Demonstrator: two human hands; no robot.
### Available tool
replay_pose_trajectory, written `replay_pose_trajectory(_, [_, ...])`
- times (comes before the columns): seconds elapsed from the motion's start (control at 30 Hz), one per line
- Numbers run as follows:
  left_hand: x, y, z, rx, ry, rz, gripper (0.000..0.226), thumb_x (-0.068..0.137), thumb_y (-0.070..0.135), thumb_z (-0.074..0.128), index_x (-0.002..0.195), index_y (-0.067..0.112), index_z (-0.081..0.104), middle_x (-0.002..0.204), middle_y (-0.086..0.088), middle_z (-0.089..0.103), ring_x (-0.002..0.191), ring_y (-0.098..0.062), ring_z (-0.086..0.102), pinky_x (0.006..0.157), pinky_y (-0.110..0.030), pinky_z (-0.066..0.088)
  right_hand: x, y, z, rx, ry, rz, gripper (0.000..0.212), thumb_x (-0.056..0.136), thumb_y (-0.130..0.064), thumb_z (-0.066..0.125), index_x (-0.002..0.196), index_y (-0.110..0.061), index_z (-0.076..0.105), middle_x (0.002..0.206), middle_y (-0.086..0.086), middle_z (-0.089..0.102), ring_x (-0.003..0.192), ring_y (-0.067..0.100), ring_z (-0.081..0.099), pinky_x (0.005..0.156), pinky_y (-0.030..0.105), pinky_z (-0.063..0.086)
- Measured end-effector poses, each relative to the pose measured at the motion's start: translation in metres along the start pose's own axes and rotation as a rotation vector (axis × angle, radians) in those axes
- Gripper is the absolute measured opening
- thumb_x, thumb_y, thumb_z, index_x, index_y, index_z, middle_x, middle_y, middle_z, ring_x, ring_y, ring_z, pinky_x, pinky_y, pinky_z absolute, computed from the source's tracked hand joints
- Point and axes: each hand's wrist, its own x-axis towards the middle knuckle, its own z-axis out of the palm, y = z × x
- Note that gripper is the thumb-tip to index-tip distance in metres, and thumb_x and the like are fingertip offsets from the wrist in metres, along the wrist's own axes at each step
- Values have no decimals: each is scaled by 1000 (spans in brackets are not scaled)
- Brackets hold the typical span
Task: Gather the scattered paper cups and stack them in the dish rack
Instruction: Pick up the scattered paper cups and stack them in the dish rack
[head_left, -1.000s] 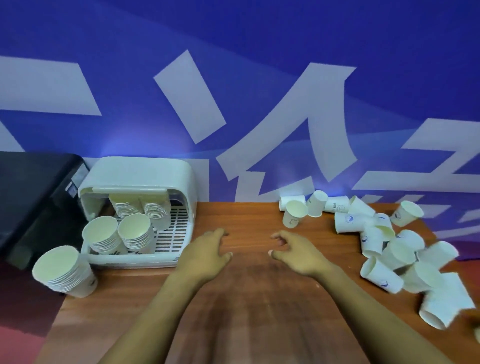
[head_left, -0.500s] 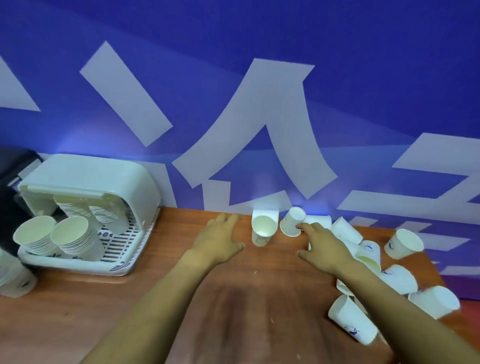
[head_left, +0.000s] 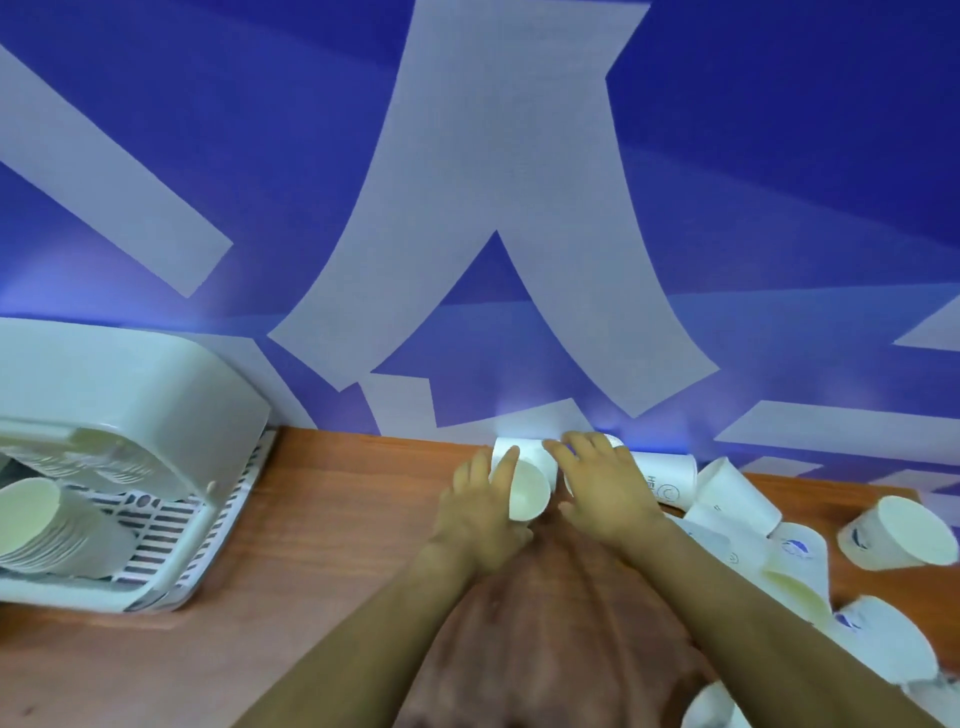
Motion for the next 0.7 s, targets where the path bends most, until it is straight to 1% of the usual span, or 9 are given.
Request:
replay_pose_trajectory(0.13, [15,-5,20,-17,45,-13,86,86,47,56,152,26,5,156,-2,15,137,-26,23,110,-36,29,20,2,27,-4,23,13,68,83,-35,55,144,-24,26,145,-1,34,132,23,32,103,38,30])
replay_pose_trajectory(0.2, [18,-8,27,-46,54,-16,81,88,46,53,152,25,7,155,0,17,137,-25,25,109,-36,32,26,3,36,-14,43,27,68,82,-39,58,143,-21,33,141,0,41,129,24,37,100,39,32])
replay_pose_trajectory(0.27, [21,-13,30,-66,62,-12,79,89,46,52,152,25,10,152,1,23,133,-24,29,107,-36,33,31,2,42,-28,70,42,65,75,-38,67,134,-19,47,129,2,54,119,25,48,92,40,40])
replay_pose_trajectory(0.33, [24,-17,32,-84,74,-7,78,89,47,53,151,25,13,148,2,29,129,-23,33,106,-35,33,36,3,48,-63,126,59,58,66,-34,74,120,-18,60,112,2,63,104,26,57,81,40,46])
replay_pose_trajectory(0.37, [24,-17,31,-87,82,-4,77,88,46,54,151,25,15,146,3,31,128,-23,35,106,-34,33,38,4,50,-91,151,61,54,64,-33,75,115,-19,62,107,1,65,99,25,58,79,40,46])
replay_pose_trajectory(0.47, [24,-17,33,-130,106,11,75,85,43,58,148,21,24,142,2,36,126,-23,37,104,-33,35,40,5,51,-149,190,51,48,61,-34,76,105,-20,64,98,1,63,93,25,57,81,42,43])
replay_pose_trajectory(0.57, [19,-16,28,-169,126,9,71,81,42,62,140,18,32,132,4,42,119,-22,42,97,-32,38,35,2,42,-135,133,50,45,68,-37,69,109,-21,61,103,1,59,98,25,53,87,41,36])
replay_pose_trajectory(0.67, [7,-19,11,-205,128,7,58,79,29,66,128,16,38,119,2,44,108,-22,45,85,-27,33,22,-3,27,-72,85,34,51,76,-38,58,124,-22,49,120,2,50,110,26,47,92,40,34])
replay_pose_trajectory(0.7, [1,-21,4,-188,131,5,58,78,26,66,127,15,37,117,1,43,107,-23,44,84,-27,31,17,-5,21,-54,77,35,54,76,-38,56,127,-22,47,122,2,47,111,26,46,93,39,34])
